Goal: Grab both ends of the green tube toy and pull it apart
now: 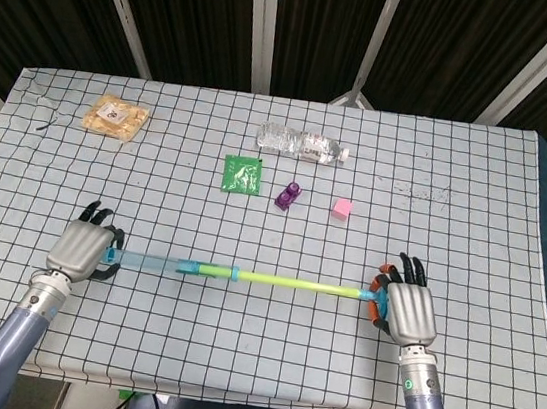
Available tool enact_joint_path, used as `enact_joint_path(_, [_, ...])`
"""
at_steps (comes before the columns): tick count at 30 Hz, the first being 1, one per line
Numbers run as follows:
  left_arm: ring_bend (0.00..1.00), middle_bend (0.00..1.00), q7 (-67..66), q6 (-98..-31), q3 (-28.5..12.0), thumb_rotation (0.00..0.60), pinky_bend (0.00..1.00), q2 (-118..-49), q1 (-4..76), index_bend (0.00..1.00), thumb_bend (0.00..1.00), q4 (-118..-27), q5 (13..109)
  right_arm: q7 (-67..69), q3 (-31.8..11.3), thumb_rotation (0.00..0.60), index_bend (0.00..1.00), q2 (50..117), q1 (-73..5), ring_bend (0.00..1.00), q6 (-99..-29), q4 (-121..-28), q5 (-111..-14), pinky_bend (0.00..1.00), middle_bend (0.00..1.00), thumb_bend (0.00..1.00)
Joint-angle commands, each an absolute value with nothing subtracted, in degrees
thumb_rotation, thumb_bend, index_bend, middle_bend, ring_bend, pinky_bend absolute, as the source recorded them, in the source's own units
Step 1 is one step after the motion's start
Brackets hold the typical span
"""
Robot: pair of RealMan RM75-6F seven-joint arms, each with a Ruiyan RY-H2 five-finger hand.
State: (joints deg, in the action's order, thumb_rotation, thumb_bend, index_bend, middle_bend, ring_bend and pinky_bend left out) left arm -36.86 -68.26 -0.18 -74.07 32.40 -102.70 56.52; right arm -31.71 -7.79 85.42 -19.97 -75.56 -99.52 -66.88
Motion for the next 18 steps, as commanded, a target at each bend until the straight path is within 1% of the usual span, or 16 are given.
enact_joint_path(1, [0.13,0.57,-36.6,-68.2,-0.3,0.600,0.02,-73.7,32.2,0.58,0.53,-102.8,56.4,-31.2,-8.3,0.600,0.62,84.8,-19.9,0.00,-75.4,-98.8,-66.2,0.00,0.30,0.46])
enact_joint_path(18, [0.13,0.57,-37.0,-67.7,-0.5,0.600,0.02,-73.3,31.9,0.58,0.53,-102.1,56.3,-28.6,-8.8,0.600,0.62,82.5,-19.4,0.00,-74.8,-97.2,-64.8,0.00,0.30,0.46])
